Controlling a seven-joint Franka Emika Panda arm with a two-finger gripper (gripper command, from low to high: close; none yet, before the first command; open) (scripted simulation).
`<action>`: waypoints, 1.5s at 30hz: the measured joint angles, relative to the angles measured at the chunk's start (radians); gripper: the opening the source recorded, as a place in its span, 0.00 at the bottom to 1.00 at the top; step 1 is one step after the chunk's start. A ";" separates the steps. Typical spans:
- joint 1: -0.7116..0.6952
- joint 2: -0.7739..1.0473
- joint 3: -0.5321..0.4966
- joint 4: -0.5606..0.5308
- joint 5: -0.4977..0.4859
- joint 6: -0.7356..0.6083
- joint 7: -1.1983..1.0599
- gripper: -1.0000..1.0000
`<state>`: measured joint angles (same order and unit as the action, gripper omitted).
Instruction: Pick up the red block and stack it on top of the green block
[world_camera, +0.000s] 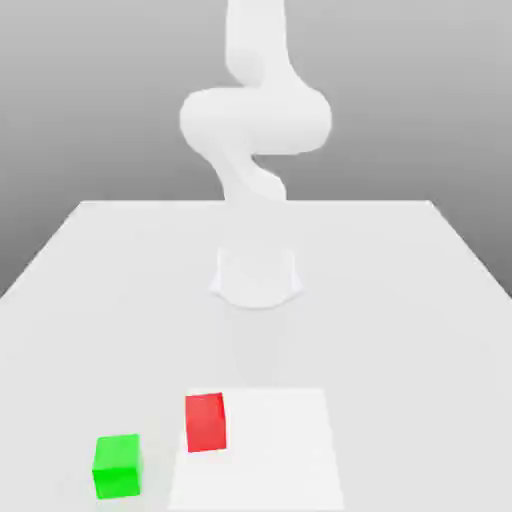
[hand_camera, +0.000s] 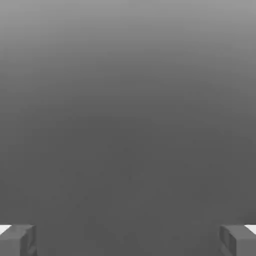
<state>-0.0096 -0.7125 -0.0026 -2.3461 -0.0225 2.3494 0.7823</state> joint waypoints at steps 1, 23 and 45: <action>-0.004 0.042 -0.002 -0.021 -0.010 0.023 -0.009 0.50; -0.063 0.844 -0.080 -0.374 0.063 0.504 -0.333 0.50; -0.133 0.782 -0.098 -0.291 0.050 0.355 -0.211 0.00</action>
<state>-0.1422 0.0698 -0.1010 -2.6370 0.0276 2.7040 0.5718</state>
